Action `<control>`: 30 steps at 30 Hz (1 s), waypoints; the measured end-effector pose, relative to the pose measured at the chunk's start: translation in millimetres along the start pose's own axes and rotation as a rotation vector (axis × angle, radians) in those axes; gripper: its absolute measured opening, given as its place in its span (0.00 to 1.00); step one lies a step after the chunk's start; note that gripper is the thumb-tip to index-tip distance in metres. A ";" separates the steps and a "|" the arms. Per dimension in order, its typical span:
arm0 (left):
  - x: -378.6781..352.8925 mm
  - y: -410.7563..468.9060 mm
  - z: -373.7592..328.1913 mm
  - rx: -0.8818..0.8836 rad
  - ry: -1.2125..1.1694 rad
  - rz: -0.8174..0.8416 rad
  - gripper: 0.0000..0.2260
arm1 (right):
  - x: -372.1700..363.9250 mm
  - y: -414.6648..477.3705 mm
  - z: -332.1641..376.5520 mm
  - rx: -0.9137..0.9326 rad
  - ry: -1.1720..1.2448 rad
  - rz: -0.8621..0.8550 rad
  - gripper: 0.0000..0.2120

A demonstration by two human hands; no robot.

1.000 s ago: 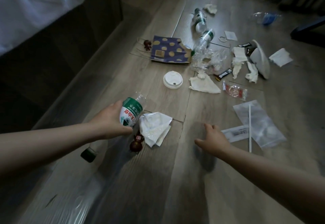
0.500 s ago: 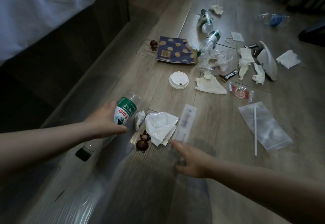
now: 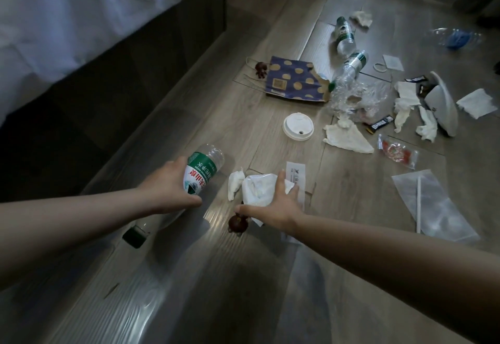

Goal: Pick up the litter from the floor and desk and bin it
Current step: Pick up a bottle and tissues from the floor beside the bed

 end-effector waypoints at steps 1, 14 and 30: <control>-0.8 0.3 1.8 0.002 0.002 0.002 0.39 | -5.5 1.9 6.2 -0.020 -0.037 -0.003 0.68; -0.3 10.5 29.7 0.041 -0.025 -0.028 0.42 | -23.6 10.5 23.5 -0.089 -0.376 0.028 0.63; 3.7 8.1 52.2 0.077 -0.018 -0.023 0.44 | 2.1 31.8 55.0 -0.131 -0.213 -0.062 0.63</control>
Point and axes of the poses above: each hand's wrist, its own y-axis towards the middle knuckle, its own x-axis out of the back of the hand, z = x × y, the point moved 7 cm from there along y, towards the middle knuckle, and after that the axes turned 4 degrees about z, right-handed, at the moved point
